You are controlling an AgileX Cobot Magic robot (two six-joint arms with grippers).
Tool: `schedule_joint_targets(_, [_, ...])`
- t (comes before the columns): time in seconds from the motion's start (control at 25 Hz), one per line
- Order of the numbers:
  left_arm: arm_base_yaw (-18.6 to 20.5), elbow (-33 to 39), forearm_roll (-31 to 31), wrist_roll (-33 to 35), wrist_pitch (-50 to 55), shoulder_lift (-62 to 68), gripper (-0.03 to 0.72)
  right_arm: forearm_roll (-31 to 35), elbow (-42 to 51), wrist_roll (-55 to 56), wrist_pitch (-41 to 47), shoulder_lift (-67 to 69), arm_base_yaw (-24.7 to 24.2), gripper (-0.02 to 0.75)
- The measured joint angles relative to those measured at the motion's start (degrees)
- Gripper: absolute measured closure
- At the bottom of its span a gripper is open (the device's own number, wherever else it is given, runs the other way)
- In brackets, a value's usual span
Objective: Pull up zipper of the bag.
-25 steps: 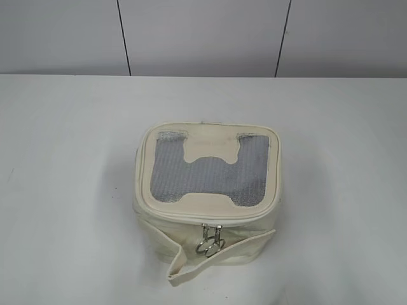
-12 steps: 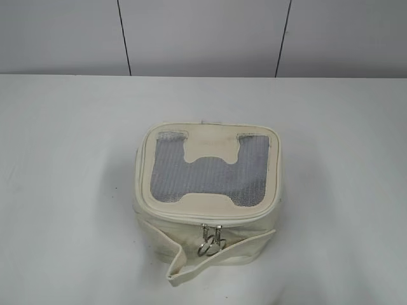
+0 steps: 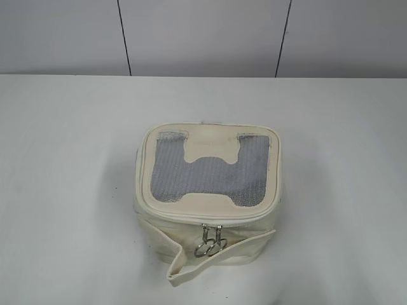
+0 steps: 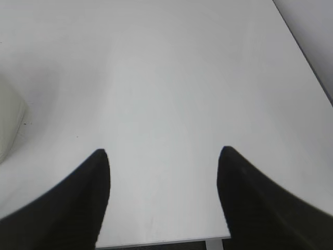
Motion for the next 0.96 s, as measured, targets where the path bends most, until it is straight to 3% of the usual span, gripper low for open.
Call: schedule_joint_targets(0.96, [0.0, 0.0, 0.0, 0.0, 0.0, 0.0, 0.393, 0.0, 0.0, 0.0, 0.0, 0.0, 0.0, 0.23])
